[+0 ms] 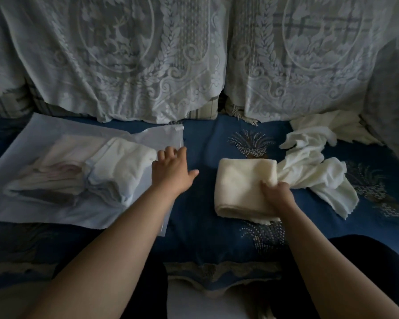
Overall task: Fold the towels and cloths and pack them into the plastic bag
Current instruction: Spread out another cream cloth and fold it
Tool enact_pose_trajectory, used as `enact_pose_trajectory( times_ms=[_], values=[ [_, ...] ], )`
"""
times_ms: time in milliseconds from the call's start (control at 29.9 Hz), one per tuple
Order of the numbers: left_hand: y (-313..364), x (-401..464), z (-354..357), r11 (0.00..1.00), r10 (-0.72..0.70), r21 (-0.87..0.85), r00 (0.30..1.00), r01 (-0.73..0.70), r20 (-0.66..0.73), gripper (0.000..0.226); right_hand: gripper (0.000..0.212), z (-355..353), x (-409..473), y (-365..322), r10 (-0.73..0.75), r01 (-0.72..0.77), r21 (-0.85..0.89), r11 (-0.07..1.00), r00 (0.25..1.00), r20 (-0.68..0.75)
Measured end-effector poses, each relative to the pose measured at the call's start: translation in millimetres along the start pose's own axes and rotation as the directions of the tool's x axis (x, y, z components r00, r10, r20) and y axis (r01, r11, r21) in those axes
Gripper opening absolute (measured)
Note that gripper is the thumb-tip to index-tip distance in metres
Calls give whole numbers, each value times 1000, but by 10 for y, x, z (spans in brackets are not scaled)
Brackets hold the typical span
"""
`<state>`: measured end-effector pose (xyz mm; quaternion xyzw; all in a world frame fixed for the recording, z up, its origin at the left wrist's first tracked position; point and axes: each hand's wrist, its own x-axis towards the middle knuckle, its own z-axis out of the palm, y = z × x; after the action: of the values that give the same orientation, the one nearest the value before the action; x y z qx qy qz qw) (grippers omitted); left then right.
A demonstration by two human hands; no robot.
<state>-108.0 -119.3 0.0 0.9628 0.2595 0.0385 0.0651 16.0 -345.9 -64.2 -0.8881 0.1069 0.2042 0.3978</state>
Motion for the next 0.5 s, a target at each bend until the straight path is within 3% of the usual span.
enact_pose_trajectory(
  times_ms=[100, 167, 234, 334, 401, 501],
  values=[
    [-69, -52, 139, 993, -3, 121, 1000, 5, -13, 90, 84, 25, -43, -58, 81, -131, 242, 961, 975, 207],
    [-133, -92, 189, 990, -13, 140, 997, 25, -82, 96, 62, -6, -147, -96, 91, -272, 440, 856, 917, 389],
    [-220, -115, 176, 994, -38, 97, 991, 51, -125, 91, 39, -17, -282, -172, -18, -292, 562, 774, 877, 480],
    [-338, -120, 74, 997, -74, -17, 982, 72, -176, 57, 50, 101, -434, -397, -191, -83, 639, 765, 918, 348],
    [-429, -98, 18, 990, -100, -119, 973, 77, -209, 34, 48, 291, -528, -654, -270, 76, 574, 816, 927, 261],
    [-550, -80, -15, 947, -170, -311, 951, 85, -257, 25, 61, 689, -682, -1039, -352, 214, 378, 901, 868, 349]
  ],
)
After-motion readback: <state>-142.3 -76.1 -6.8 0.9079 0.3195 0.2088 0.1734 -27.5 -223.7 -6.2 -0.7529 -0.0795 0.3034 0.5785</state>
